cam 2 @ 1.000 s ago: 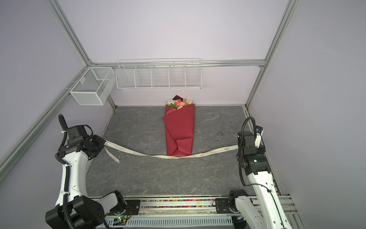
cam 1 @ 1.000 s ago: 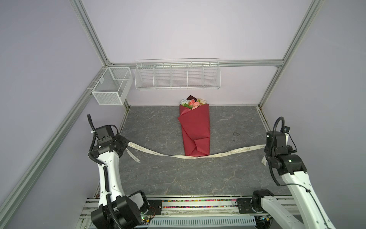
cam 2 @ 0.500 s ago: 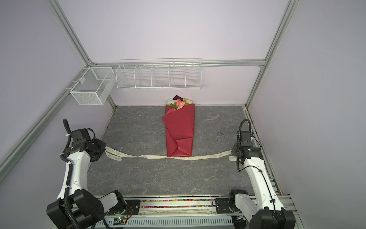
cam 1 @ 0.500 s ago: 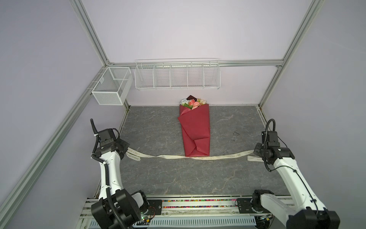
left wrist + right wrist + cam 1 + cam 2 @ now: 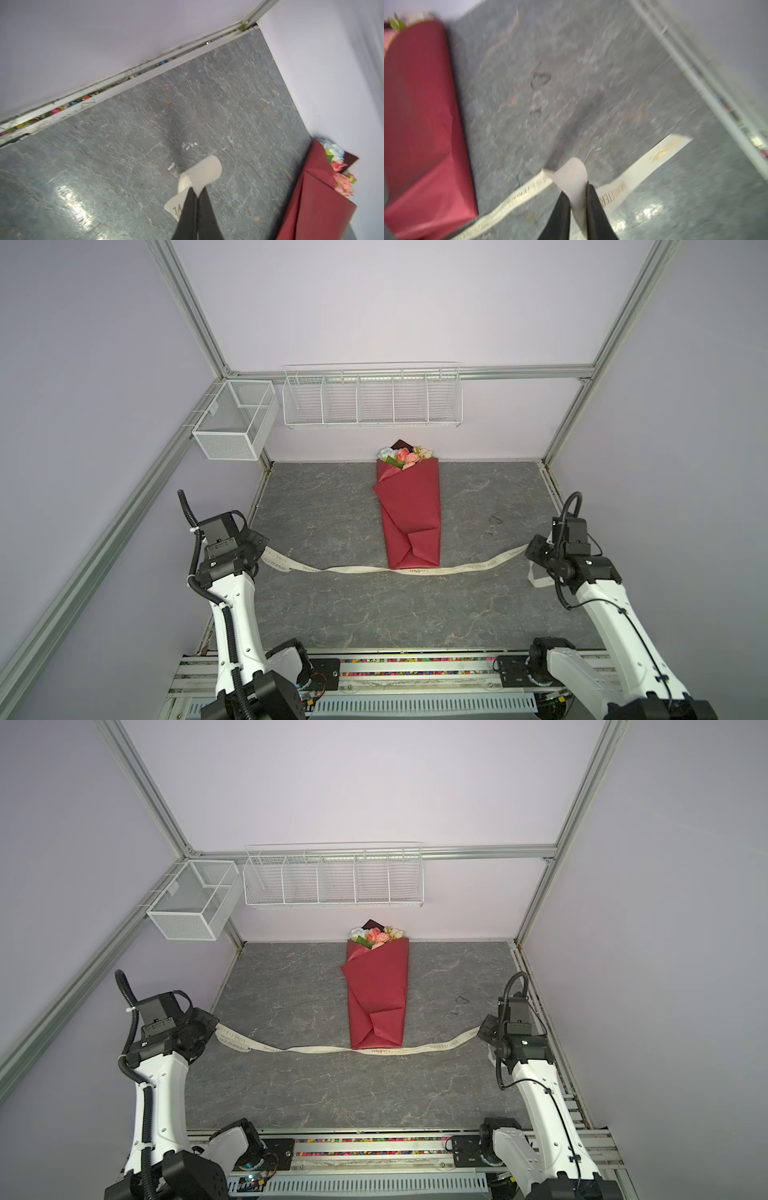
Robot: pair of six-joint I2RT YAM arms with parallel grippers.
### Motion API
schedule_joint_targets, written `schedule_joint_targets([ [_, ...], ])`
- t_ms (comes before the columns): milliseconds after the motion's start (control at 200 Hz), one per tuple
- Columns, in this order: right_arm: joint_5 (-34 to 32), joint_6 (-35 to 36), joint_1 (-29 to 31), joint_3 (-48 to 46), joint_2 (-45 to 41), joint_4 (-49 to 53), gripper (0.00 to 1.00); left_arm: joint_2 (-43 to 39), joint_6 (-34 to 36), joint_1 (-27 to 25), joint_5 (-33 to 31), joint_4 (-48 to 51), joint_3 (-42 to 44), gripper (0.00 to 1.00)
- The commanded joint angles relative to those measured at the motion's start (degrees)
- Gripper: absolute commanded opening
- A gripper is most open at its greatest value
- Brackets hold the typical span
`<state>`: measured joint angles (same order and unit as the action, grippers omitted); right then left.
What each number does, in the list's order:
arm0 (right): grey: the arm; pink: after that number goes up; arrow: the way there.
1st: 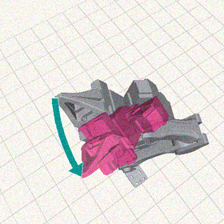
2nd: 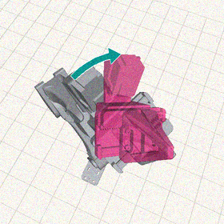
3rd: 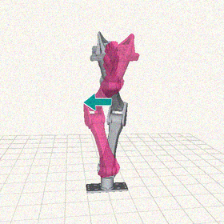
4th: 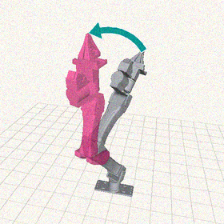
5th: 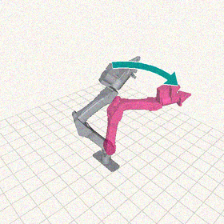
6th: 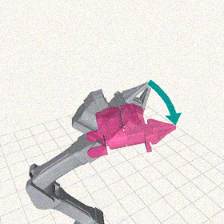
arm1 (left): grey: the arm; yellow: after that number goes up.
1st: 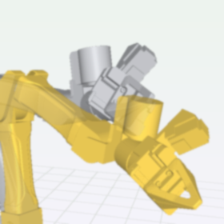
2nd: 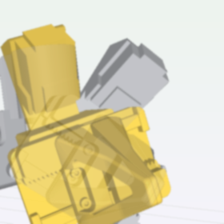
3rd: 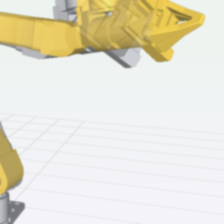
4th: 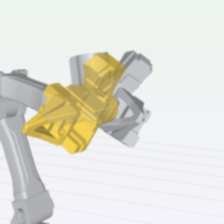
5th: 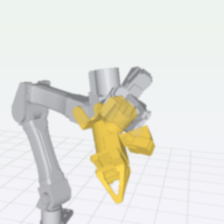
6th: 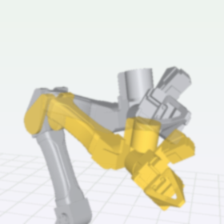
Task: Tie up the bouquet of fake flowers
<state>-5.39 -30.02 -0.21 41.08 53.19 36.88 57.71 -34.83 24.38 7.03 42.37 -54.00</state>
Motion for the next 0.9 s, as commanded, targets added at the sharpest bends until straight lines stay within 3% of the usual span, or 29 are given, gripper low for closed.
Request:
schedule_joint_targets([
  [0,14.3,-4.5,0.5,-4.1,-3.2,-2.7,0.35,-0.6,0.4,0.2,7.7,-0.7,1.0,0.0],
  [110,19.0,-1.6,0.4,-2.9,-7.7,1.3,0.58,-3.1,1.6,0.2,4.6,0.0,1.2,0.0],
  [170,14.3,-1.1,0.2,-1.1,-9.5,6.6,0.73,-4.2,1.6,0.2,3.4,0.2,1.0,0.0],
  [210,10.1,-2.2,-0.3,0.3,-9.8,10.7,0.76,-4.5,1.3,0.3,3.2,0.2,0.9,0.0],
  [260,7.1,-3.8,-1.2,1.1,-9.6,13.8,0.77,-4.6,1.0,0.2,3.5,0.1,0.8,0.0],
  [390,9.1,-8.9,-1.7,-1.5,-7.3,12.8,0.79,-4.2,2.0,0.2,4.7,0.2,0.5,0.0],
  [495,5.4,-13.7,-2.3,-2.7,-3.3,12.6,0.76,-4.6,3.6,0.2,3.8,1.3,0.0,0.0],
  [620,-3.6,-11.8,-4.3,-3.0,1.4,9.9,0.67,-5.4,5.2,0.2,3.6,1.8,0.1,0.0],
  [720,-8.8,-11.6,-5.3,0.0,9.1,11.7,0.68,-5.8,5.8,0.2,4.1,1.9,0.4,0.0],
  [895,-7.0,-10.2,-5.5,3.8,19.2,10.4,0.68,-6.1,6.1,0.3,7.2,0.0,1.8,0.0],
])
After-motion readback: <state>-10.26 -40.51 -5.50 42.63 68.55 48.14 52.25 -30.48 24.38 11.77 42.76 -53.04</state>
